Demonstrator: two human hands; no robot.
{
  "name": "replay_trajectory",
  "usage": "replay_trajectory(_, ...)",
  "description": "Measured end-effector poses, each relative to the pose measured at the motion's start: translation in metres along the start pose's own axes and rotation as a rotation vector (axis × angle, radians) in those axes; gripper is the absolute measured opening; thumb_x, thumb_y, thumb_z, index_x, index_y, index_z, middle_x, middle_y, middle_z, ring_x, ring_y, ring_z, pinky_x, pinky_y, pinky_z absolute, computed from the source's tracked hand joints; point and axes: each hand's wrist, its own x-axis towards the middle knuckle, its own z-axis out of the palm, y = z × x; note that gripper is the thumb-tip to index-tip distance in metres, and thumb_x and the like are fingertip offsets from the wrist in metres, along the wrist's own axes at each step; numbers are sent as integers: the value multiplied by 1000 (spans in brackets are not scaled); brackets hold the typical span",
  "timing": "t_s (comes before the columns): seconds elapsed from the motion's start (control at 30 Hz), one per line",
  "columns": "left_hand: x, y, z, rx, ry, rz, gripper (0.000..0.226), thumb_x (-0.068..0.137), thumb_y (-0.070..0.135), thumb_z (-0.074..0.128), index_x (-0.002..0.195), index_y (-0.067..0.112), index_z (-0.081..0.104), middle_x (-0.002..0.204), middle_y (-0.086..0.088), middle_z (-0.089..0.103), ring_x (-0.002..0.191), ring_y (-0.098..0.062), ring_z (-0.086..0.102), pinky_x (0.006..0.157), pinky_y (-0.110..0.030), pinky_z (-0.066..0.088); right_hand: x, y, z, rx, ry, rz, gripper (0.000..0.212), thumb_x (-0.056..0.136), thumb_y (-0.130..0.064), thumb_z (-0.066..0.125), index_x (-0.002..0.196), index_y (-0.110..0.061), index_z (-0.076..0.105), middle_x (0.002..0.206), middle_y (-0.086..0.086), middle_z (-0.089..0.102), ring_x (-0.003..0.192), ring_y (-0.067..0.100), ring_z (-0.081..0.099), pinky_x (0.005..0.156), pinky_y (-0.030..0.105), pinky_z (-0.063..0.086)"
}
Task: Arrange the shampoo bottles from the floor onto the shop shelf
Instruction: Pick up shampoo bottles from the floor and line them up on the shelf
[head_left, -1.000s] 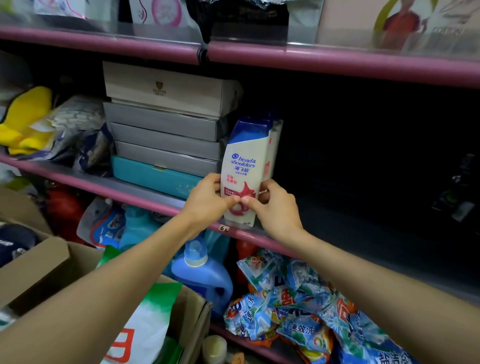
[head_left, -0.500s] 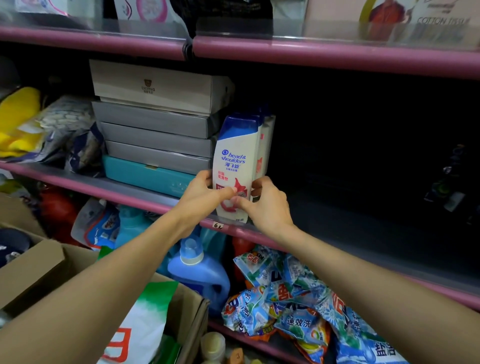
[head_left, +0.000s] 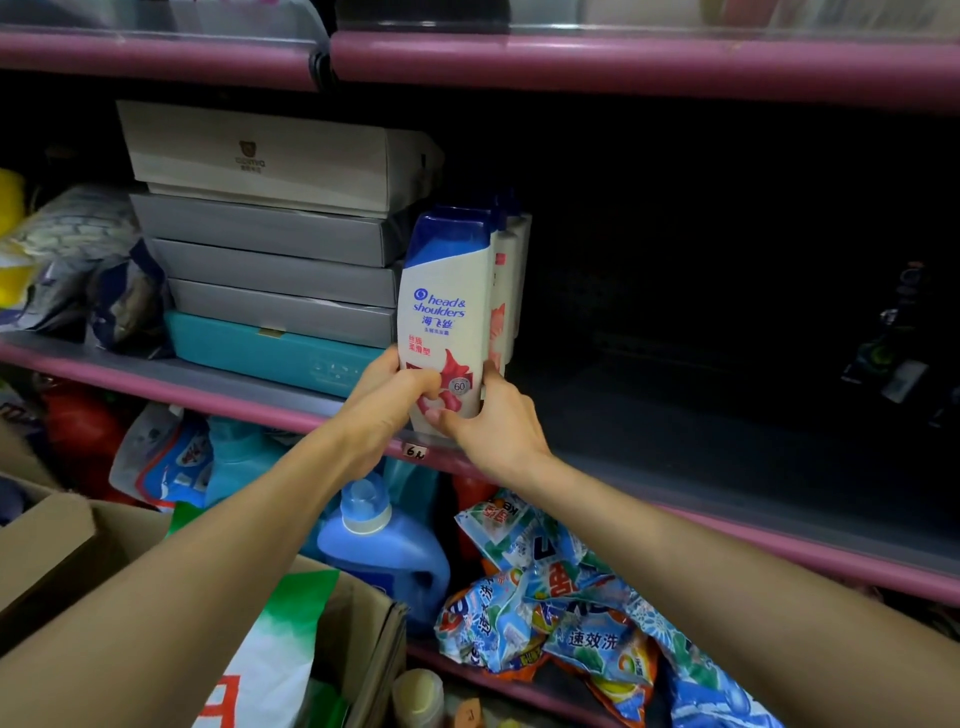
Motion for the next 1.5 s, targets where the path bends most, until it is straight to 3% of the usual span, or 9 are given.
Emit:
replay_trajectory(0.33,1,-2,-1,-9,23,10,36,69,4,51,100,17,62,101,-3,72,102,-22,65,95,-45,51,-1,0,-3,55,-32,12,59,80,-36,73,128,-18,42,117,1,64,107,21,63,90,36,54)
replay_trajectory(0.47,-2,-1,1,-16,53,7,41,61,10,53,101,15,62,101,-4,71,101,-23,65,94,-44,52,-6,-2,-1,37,11,31,61,80,-34,74,129,-16,43,121,5,63,110,25,62,91,42,53)
replay_trajectory(0.63,-8,-7,4,57,134,85,34,65,7,61,92,26,61,94,6,72,94,-14,67,86,-37,54,-11,2,2,-58,75,48,50,83,-30,72,124,-14,48,118,8,64,107,29,61,89,46,53)
replay_trajectory(0.77,-6,-6,0,80,137,97,35,74,0,60,103,20,63,98,4,73,93,-12,68,88,-38,55,-8,0,2,-55,76,51,45,84,-28,71,123,-14,52,115,6,65,104,25,63,88,41,54)
replay_trajectory(0.97,-5,-3,-1,100,147,85,32,77,1,59,102,20,62,96,6,72,92,-11,68,81,-30,55,-5,-1,6,-65,84,59,45,84,-29,72,121,-13,53,114,8,65,103,27,63,87,43,54)
replay_trajectory(1.13,-12,-4,-2,76,140,65,36,76,-4,62,109,10,63,102,-2,72,96,-16,68,89,-37,54,-8,-1,3,-71,53,67,41,85,-28,70,118,-10,54,115,9,64,104,28,62,88,41,53)
replay_trajectory(1.3,-37,-6,-4,42,133,93,35,83,-2,61,115,11,63,112,0,69,99,-9,66,87,-24,53,-25,0,-7,-90,11,49,38,88,-20,64,123,-10,55,117,11,65,107,28,62,92,39,52)
replay_trajectory(1.43,-63,-15,0,80,207,65,40,86,-3,52,125,6,55,118,-5,62,108,-14,59,96,-27,47,-51,-2,-13,-79,30,2,37,88,-17,61,124,-10,57,115,7,67,107,22,62,96,37,49)
replay_trajectory(1.5,-78,-25,4,91,194,45,39,86,-4,52,124,5,56,116,-8,63,106,-16,60,97,-30,47,-67,0,-13,-66,39,-30,35,87,-16,61,121,-11,59,112,4,68,105,18,63,95,29,48)
